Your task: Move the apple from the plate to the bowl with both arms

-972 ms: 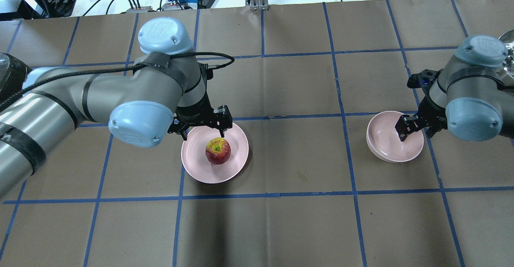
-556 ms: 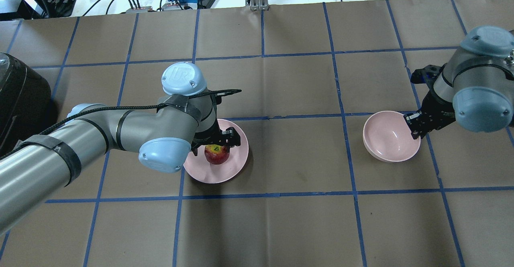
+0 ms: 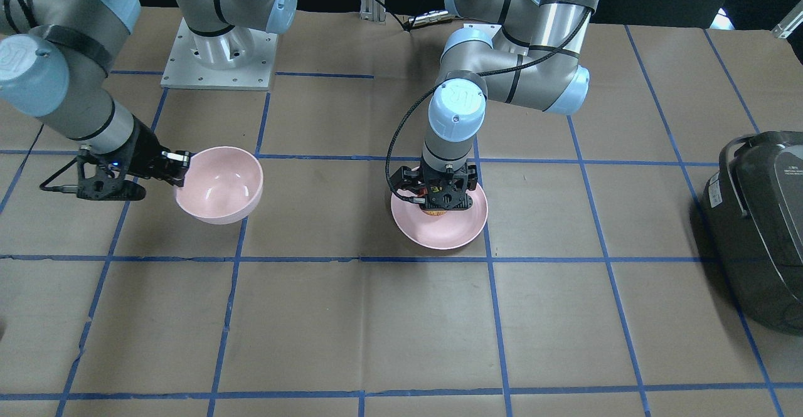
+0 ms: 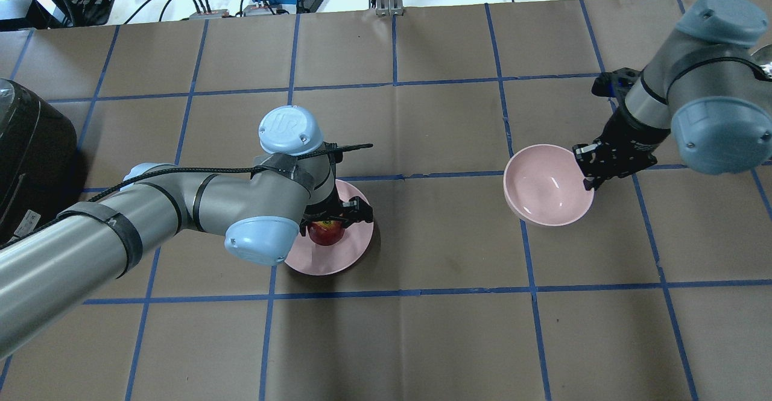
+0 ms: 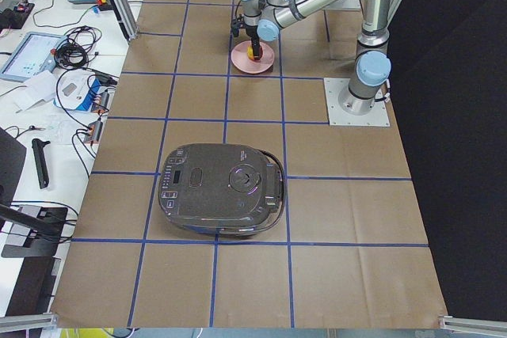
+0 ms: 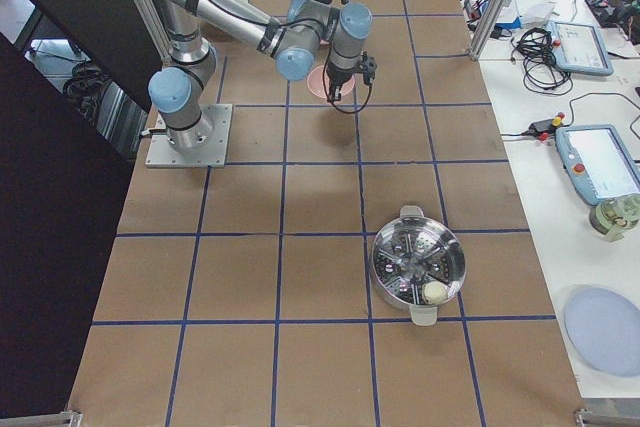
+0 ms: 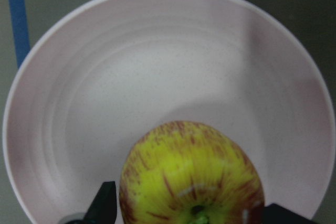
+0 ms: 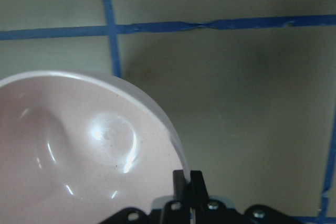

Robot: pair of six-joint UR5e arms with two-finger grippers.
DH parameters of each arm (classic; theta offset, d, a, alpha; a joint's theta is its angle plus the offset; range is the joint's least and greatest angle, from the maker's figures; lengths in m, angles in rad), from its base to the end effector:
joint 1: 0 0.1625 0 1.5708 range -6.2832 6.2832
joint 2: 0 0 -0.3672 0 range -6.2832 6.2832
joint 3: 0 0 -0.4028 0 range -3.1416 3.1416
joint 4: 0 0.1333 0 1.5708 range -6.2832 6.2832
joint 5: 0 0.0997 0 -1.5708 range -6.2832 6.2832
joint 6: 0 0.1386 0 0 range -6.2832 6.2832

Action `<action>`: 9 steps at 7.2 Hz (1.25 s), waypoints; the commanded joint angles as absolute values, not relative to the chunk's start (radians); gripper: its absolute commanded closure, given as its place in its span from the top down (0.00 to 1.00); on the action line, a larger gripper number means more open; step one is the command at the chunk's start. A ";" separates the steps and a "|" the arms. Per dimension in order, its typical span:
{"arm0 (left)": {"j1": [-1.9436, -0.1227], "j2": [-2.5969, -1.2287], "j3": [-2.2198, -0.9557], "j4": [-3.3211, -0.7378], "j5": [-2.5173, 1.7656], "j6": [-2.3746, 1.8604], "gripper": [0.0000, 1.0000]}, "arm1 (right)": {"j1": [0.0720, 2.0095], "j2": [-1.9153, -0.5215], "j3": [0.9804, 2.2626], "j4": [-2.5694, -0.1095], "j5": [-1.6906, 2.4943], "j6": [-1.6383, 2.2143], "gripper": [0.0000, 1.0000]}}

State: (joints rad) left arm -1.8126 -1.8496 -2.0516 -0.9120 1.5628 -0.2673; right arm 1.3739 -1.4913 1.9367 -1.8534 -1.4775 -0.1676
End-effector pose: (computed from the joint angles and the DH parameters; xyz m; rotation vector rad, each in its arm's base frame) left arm -0.2450 -0.4323 0.0902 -0.0404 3.1198 0.1555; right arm 0.0517 -0.4882 0.2027 0.0556 3.0124 0.2162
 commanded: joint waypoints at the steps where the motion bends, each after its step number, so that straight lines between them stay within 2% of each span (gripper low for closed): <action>1: -1.815 -1.852 -2.054 -0.908 1.562 -0.267 1.00 | 1.579 -1.482 1.931 -1.893 -1.420 0.030 0.00; 2: -1.815 -1.852 -2.056 -0.908 1.563 -0.264 1.00 | 1.600 -1.462 1.943 -1.905 -1.427 0.037 0.00; 4: -1.815 -1.847 -2.057 -0.908 1.563 -0.244 0.53 | 1.601 -1.395 1.962 -1.962 -1.421 0.046 0.03; 6: -1.815 -1.835 -2.057 -0.908 1.565 -0.242 0.33 | 1.618 -1.390 1.962 -1.959 -1.416 0.084 0.05; 7: -1.818 -1.812 -2.051 -0.910 1.589 -0.242 0.26 | 1.618 -1.373 1.962 -1.963 -1.425 0.084 0.11; 8: -1.828 -1.783 -2.043 -0.922 1.623 -0.242 0.26 | 1.617 -1.358 1.962 -1.967 -1.437 0.089 0.28; 9: -1.829 -1.723 -2.040 -0.974 1.621 -0.244 0.26 | 1.617 -1.353 1.959 -1.971 -1.475 0.098 0.50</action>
